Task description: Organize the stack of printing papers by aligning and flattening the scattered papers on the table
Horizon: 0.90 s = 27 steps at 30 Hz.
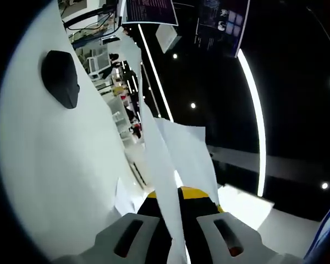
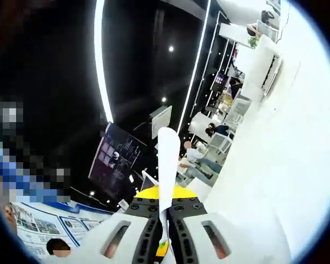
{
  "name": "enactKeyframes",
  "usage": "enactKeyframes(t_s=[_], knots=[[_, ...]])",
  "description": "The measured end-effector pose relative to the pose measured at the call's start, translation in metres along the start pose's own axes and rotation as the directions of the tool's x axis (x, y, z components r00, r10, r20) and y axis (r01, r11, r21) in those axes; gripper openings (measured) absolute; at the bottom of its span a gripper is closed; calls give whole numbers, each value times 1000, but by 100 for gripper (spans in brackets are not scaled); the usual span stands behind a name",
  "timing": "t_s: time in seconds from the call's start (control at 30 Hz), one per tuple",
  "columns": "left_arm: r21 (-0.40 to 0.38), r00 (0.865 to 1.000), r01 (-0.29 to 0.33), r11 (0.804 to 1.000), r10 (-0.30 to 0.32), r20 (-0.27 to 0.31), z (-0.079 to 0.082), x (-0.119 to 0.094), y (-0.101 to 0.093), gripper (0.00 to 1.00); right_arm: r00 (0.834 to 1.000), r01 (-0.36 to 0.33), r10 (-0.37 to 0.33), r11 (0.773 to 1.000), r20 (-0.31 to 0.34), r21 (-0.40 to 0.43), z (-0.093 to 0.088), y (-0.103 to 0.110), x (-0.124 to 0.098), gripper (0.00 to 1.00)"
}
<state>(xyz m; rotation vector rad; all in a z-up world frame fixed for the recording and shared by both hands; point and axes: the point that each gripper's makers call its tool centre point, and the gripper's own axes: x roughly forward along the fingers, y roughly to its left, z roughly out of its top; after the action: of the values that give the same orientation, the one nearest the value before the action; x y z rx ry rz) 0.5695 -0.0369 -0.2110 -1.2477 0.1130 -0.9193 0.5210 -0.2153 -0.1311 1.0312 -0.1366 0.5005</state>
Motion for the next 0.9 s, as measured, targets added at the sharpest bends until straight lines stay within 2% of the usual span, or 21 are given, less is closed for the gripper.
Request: enactKeyframes(t_s=[0.43, 0.9], knots=[[7, 1000, 7, 1000, -7, 2, 0, 0, -2, 6, 999, 19, -20, 1000, -35, -9, -30, -22, -1, 0], [-1, 1000, 13, 1000, -13, -1, -2, 1, -4, 10, 998, 22, -23, 999, -52, -26, -40, -30, -2, 0]])
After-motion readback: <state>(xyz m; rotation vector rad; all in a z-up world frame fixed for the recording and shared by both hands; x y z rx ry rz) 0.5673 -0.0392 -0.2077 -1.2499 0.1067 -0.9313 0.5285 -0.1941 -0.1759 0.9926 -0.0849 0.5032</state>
